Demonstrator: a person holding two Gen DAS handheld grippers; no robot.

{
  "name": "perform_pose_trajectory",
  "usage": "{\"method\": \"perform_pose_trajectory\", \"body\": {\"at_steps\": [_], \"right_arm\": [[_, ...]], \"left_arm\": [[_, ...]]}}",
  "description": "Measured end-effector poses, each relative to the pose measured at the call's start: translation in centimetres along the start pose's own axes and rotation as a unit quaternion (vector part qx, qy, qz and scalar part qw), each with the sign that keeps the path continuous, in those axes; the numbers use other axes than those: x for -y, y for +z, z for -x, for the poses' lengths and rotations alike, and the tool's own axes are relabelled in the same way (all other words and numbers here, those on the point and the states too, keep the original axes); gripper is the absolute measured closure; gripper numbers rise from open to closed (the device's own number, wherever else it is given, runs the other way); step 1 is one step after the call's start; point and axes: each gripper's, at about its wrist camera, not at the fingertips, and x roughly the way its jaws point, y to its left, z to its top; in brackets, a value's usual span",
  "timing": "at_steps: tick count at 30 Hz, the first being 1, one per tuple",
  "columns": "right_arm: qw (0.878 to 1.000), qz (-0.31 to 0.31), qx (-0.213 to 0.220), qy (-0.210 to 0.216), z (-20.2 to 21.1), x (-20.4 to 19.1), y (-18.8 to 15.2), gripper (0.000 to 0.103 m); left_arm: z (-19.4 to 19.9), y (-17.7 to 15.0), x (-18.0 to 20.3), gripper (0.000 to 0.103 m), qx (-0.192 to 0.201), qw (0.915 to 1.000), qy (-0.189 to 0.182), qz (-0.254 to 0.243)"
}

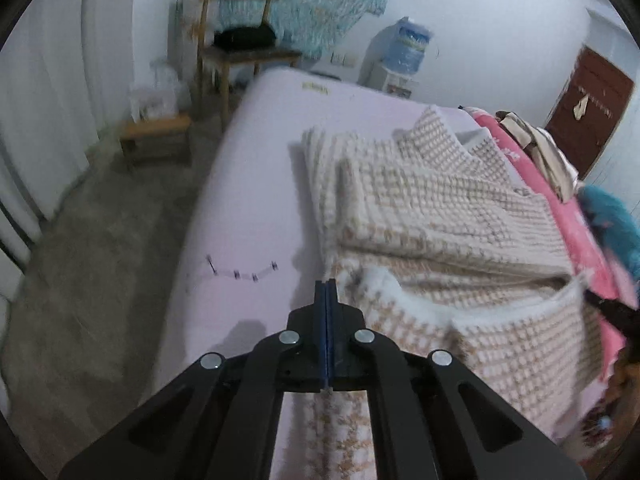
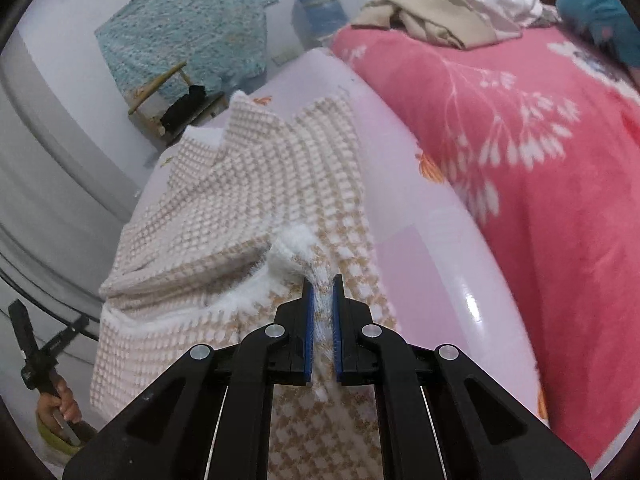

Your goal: Fold large clothes

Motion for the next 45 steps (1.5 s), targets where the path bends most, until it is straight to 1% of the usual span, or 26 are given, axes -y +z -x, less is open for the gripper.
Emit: {"method": "perform_pose_trajectory", "body": {"at_steps": [2, 6, 9, 10, 11, 13, 19, 23, 25, 27, 29, 35, 37, 40, 42, 43, 44, 45], "right_arm": [[1.000, 0.006, 0.005, -0.001, 0.2, -0.4, 0.1, 0.097], [1.000, 0.007, 0.002, -0.001, -0.1, -0.5, 0.2, 0.096], [1.000, 0.000, -0.004, 0.004, -0.2, 0.0, 0.4, 0.095], [1.000, 0.000, -0.005, 0.003, -0.3, -0.1, 0.4, 0.094], [1.000, 0.002, -0.006, 0.003, -0.2, -0.1, 0.4, 0.092], [1.000, 0.005, -0.005, -0.001, -0.3, -0.1, 0.4, 0.091], [1.000, 0.007, -0.008, -0.005, -0.4, 0.0, 0.2, 0.090], [1.000, 0.016, -0.008, -0.014, -0.4, -0.3, 0.1, 0.092], [1.000, 0.020, -0.006, -0.018, -0.3, -0.4, 0.0, 0.092], [1.000, 0.022, -0.005, -0.020, -0.2, -0.5, 0.0, 0.092], [1.000, 0.021, -0.005, -0.019, -0.3, -0.4, 0.0, 0.092], [1.000, 0.019, -0.005, -0.018, -0.4, -0.4, -0.1, 0.092], [1.000, 0.017, -0.005, -0.016, -0.5, -0.3, -0.1, 0.092], [1.000, 0.018, -0.004, -0.016, -0.4, -0.3, -0.2, 0.092], [1.000, 0.018, -0.004, -0.018, -0.4, -0.3, -0.1, 0.092], [1.000, 0.018, -0.003, -0.017, -0.4, -0.3, -0.2, 0.092], [1.000, 0.018, -0.003, -0.017, -0.4, -0.3, -0.2, 0.093], [1.000, 0.018, -0.002, -0.018, -0.4, -0.3, -0.2, 0.094]], "left_arm": [[0.5, -0.4, 0.1, 0.102, 0.002, 0.9998, -0.017, -0.005], [0.7, -1.2, 1.4, 0.086, -0.004, 0.9988, -0.038, -0.029], [-0.2, -1.5, 2.6, 0.083, -0.018, 0.9980, -0.039, -0.046], [-0.6, -1.5, 2.9, 0.081, -0.025, 0.9977, -0.035, -0.053], [-1.1, -1.6, 3.3, 0.079, -0.032, 0.9972, -0.023, -0.063], [-2.1, -1.6, 3.8, 0.079, -0.042, 0.9959, 0.004, -0.079], [-3.5, -1.7, 3.8, 0.078, -0.051, 0.9947, 0.022, -0.086], [-3.7, -1.9, 4.1, 0.075, -0.054, 0.9932, 0.037, -0.097], [-3.4, -1.8, 4.3, 0.066, -0.052, 0.9933, 0.033, -0.097], [-2.8, -1.8, 4.5, 0.050, -0.040, 0.9939, 0.028, -0.099], [-2.3, -1.7, 4.7, 0.045, -0.021, 0.9937, 0.034, -0.105], [-2.7, -1.0, 4.6, 0.045, -0.016, 0.9951, 0.010, -0.097], [-3.5, -0.8, 4.7, 0.045, -0.022, 0.9947, 0.014, -0.100], [-4.0, -0.7, 4.8, 0.049, -0.025, 0.9943, 0.019, -0.102], [-4.1, -0.9, 5.0, 0.058, -0.028, 0.9933, 0.027, -0.109], [-4.0, -1.0, 5.0, 0.061, -0.027, 0.9927, 0.033, -0.113], [-4.0, -1.1, 5.0, 0.068, -0.027, 0.9922, 0.038, -0.115], [-3.9, -1.2, 4.8, 0.073, -0.027, 0.9922, 0.040, -0.115]]}}
